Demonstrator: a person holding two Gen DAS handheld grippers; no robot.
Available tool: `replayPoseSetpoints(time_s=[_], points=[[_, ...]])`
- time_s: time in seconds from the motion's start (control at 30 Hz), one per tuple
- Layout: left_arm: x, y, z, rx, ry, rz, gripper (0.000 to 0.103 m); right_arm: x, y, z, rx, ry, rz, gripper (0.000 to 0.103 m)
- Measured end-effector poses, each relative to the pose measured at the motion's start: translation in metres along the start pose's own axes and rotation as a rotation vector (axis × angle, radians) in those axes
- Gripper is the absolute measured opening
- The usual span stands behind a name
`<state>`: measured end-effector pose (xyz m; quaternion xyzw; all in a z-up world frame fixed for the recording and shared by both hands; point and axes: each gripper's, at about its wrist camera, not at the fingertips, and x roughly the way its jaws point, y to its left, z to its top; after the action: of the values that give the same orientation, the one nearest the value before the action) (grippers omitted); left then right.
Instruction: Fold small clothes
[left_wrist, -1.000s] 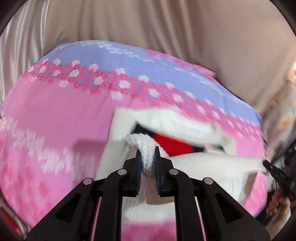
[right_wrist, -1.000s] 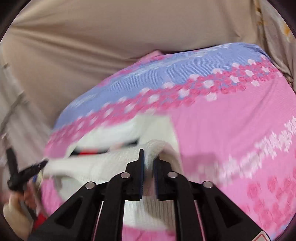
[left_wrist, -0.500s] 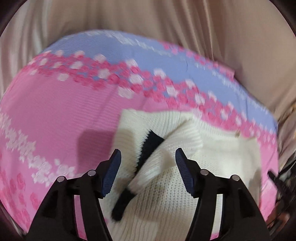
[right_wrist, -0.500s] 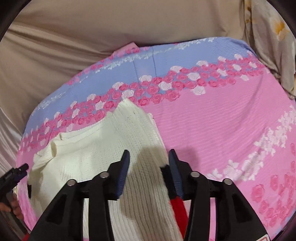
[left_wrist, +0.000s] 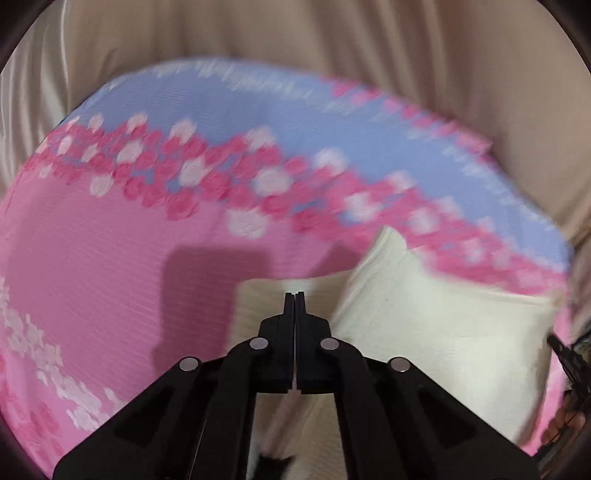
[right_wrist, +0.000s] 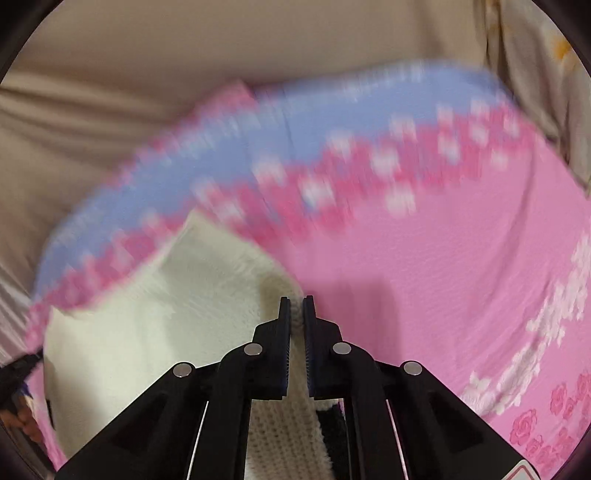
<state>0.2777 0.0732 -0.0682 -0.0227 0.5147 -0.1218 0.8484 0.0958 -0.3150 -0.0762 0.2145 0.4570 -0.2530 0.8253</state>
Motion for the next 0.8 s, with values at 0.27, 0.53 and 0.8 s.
replayPoseSetpoints(time_s=[0.27, 0.53, 0.8], points=[[-0.049, 0.011, -0.028, -0.071, -0.067, -0.089, 0.005, -0.066, 0.003, -0.027, -0.028, -0.136, 0.036, 0.021], [-0.038, -0.004, -0.119, -0.019, 0.154, -0.087, 0.000, -0.072, 0.055, -0.147, -0.327, 0.070, 0.175, 0.018], [-0.063, 0.023, -0.145, -0.020, 0.131, 0.070, 0.000, -0.059, -0.020, -0.169, -0.198, 0.123, 0.060, 0.009]])
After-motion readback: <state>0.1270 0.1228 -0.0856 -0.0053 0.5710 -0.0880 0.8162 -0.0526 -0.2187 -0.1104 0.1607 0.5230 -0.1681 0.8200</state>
